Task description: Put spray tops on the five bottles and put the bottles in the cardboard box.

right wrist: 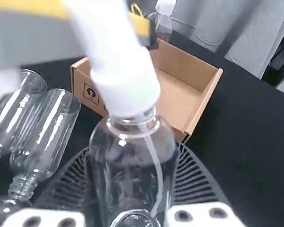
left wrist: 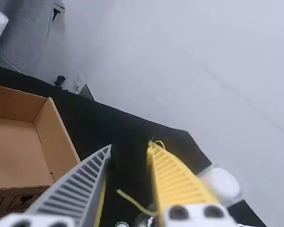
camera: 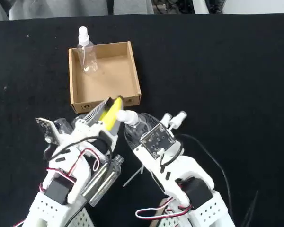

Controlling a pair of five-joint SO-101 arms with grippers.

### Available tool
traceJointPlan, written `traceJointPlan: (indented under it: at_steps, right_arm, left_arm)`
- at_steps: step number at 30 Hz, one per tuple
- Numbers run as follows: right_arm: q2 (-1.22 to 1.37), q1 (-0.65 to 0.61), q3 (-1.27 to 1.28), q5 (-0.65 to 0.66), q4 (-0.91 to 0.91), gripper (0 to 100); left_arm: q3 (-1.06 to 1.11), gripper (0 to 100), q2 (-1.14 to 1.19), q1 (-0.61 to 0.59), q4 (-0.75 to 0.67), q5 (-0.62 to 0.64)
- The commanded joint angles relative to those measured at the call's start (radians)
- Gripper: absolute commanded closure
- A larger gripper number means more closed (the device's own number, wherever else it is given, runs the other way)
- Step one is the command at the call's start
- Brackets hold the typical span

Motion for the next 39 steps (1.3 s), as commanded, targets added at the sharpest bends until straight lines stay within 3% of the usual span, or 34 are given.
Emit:
traceJointPlan:
  at_steps: [1,12,22,30,39]
  right_arm:
    - [-0.027,-0.008,0.008,-0.008,-0.023,95.3]
    - [-0.027,0.038,0.016,-0.008,-0.021,95.3]
    - [-0.027,0.061,0.016,-0.008,-0.021,95.3]
    - [-0.027,0.063,0.025,-0.008,-0.009,95.3]
    - [-0.027,0.063,0.030,-0.009,-0.009,95.3]
  left_arm:
    - [-0.013,90,-0.005,0.051,-0.021,-0.078]
    - [-0.016,90,-0.008,0.128,0.057,-0.180]
    - [-0.042,90,-0.011,0.154,0.107,-0.175]
    - [-0.097,90,-0.011,0.007,0.112,-0.101]
    - [-0.119,90,-0.011,-0.079,0.103,-0.106]
